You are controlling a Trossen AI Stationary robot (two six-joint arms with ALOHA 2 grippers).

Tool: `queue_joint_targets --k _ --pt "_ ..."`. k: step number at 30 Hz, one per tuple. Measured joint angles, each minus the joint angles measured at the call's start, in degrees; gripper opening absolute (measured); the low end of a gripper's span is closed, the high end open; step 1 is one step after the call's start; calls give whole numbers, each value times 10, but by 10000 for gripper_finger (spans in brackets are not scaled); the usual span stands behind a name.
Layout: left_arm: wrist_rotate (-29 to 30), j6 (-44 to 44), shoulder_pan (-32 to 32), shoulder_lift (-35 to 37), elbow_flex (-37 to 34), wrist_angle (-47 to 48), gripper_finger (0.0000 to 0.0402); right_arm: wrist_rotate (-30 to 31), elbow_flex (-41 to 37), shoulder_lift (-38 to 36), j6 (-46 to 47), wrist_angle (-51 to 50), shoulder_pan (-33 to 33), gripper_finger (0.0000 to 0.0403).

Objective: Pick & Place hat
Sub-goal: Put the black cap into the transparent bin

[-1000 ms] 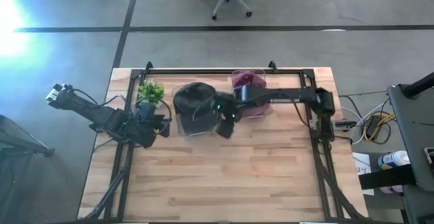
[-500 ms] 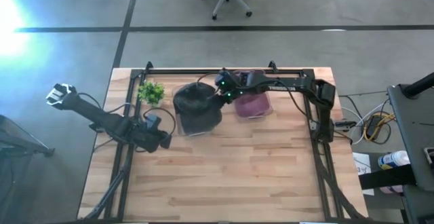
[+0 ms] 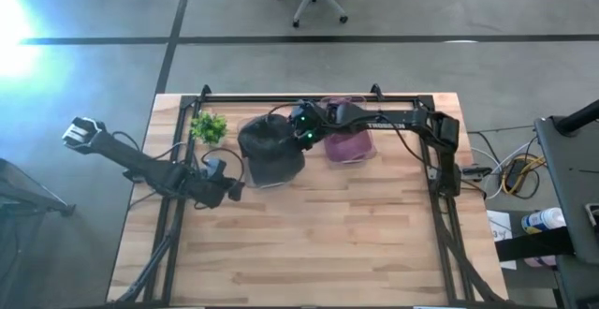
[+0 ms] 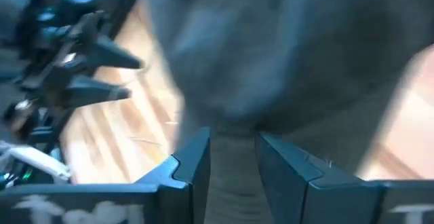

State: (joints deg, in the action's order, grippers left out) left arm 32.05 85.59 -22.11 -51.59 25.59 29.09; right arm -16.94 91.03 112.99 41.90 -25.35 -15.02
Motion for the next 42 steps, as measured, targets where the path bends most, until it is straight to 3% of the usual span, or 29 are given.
queue_joint_targets --k 5,9,11,17,26,34,42 --pt "-4 -31 18 -5 -6 -26 202 52 19 0 -36 -36 9 111" --pt "-38 -56 20 -5 -3 -25 202 219 59 -1 -77 -187 2 111" --pt "-48 -59 19 -5 -3 -25 202 244 67 1 -78 -222 -12 111" --pt "-48 -60 20 -5 -5 -22 202 223 63 26 -60 -191 -39 107" --pt "-38 -64 23 -23 -5 -16 202 151 106 84 -66 -186 -11 83" --pt "-36 -66 24 -47 -6 -47 202 156 207 91 -89 -291 18 68" --pt "-36 -93 29 -65 -5 -130 202 127 253 156 -80 -309 39 68"
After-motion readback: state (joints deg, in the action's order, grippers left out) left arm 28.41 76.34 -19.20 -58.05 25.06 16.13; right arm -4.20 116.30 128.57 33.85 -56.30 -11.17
